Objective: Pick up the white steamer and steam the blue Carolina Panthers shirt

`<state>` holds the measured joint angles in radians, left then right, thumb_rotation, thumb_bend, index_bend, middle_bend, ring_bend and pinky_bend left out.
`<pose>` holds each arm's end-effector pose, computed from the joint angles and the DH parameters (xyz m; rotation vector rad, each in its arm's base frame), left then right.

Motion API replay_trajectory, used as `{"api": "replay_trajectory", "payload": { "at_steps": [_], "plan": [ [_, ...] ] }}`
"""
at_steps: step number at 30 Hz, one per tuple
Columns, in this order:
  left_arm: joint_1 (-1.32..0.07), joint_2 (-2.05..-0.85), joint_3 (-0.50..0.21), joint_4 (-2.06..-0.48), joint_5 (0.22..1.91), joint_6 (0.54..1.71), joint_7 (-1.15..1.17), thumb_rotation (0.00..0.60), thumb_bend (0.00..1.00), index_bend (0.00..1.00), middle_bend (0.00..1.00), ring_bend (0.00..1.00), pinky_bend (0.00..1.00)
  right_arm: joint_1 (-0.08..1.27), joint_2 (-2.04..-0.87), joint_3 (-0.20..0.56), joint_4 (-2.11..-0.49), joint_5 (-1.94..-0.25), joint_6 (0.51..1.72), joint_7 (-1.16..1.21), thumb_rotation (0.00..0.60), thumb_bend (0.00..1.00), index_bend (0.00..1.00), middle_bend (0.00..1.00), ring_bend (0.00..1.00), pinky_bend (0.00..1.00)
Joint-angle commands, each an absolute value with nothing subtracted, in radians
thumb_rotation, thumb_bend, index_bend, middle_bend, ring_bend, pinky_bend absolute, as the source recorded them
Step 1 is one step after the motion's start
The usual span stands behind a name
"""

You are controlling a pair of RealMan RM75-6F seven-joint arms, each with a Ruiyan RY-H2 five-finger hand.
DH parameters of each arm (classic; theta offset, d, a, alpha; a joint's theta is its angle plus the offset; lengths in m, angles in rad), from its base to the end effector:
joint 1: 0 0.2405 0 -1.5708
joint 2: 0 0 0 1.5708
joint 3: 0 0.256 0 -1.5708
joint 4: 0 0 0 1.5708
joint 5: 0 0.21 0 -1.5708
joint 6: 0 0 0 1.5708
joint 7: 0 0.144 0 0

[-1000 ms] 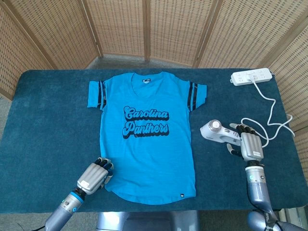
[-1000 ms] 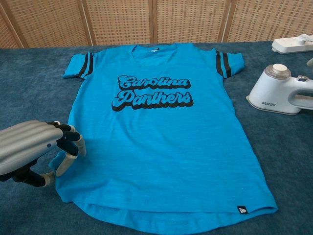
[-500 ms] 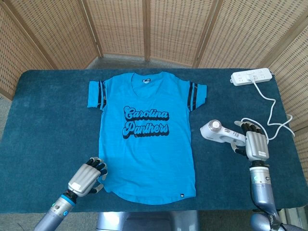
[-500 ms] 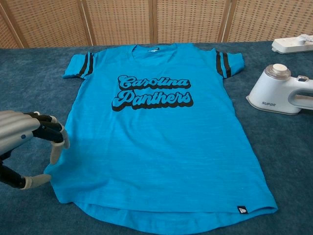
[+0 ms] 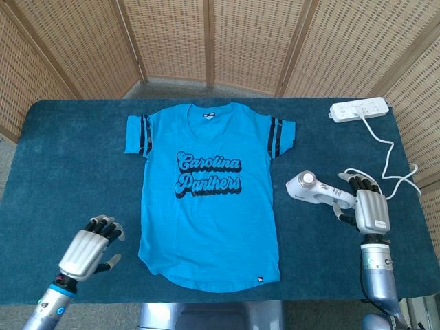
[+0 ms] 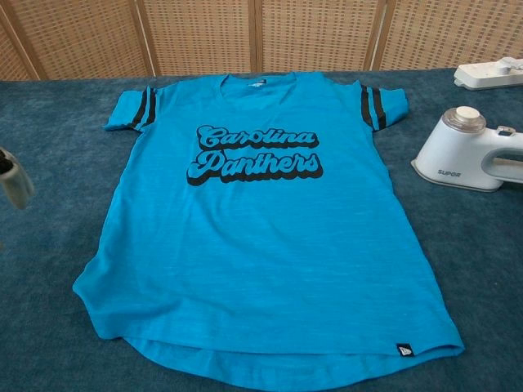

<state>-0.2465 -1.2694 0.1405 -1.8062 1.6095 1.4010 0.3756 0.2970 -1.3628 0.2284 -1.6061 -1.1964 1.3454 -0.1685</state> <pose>-0.2253 0.1688 0.0655 -1.7898 -0.8612 -0.9159 -0.2672 -0.2726 0.0987 1.2424 -1.0243 0.9993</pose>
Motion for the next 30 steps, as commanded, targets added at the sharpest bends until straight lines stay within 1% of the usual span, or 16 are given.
{"api": "replay_trajectory", "payload": {
  "at_steps": [1,8,12,15,21,30],
  "plan": [
    [-0.185,-1.219,0.136,-1.781,1.627,1.503,0.305,0.519,0.27,0.41,0.35,0.23,0.19,0.277,-1.356,0.209,-1.633,-1.223,1.381,-0.190,0.600,0.35,0.22,0.28,0.23,0.17],
    [-0.101,-1.158,0.118,-1.736,1.615,1.626,0.219,0.522,0.27,0.41,0.35,0.23,0.19,0.231,-1.353,0.164,-1.662,-1.270,1.452,-0.244,0.600,0.35,0.27,0.31,0.27,0.19],
    [-0.066,-1.136,0.112,-1.717,1.595,1.656,0.186,0.530,0.27,0.41,0.35,0.23,0.19,0.205,-1.355,0.137,-1.668,-1.289,1.481,-0.271,0.600,0.35,0.29,0.32,0.28,0.20],
    [-0.047,-1.129,0.110,-1.704,1.584,1.665,0.167,0.524,0.27,0.41,0.35,0.23,0.19,0.187,-1.357,0.125,-1.669,-1.297,1.499,-0.282,0.600,0.35,0.30,0.32,0.28,0.20],
    [-0.009,-1.131,0.102,-1.671,1.548,1.670,0.119,0.533,0.27,0.41,0.35,0.23,0.19,0.151,-1.358,0.101,-1.661,-1.322,1.532,-0.278,0.600,0.35,0.31,0.32,0.28,0.20],
    [-0.001,-1.133,0.077,-1.678,1.553,1.659,0.126,0.533,0.27,0.41,0.35,0.23,0.19,0.138,-1.354,0.103,-1.647,-1.319,1.518,-0.263,0.600,0.35,0.31,0.32,0.28,0.20]
  ]
}}
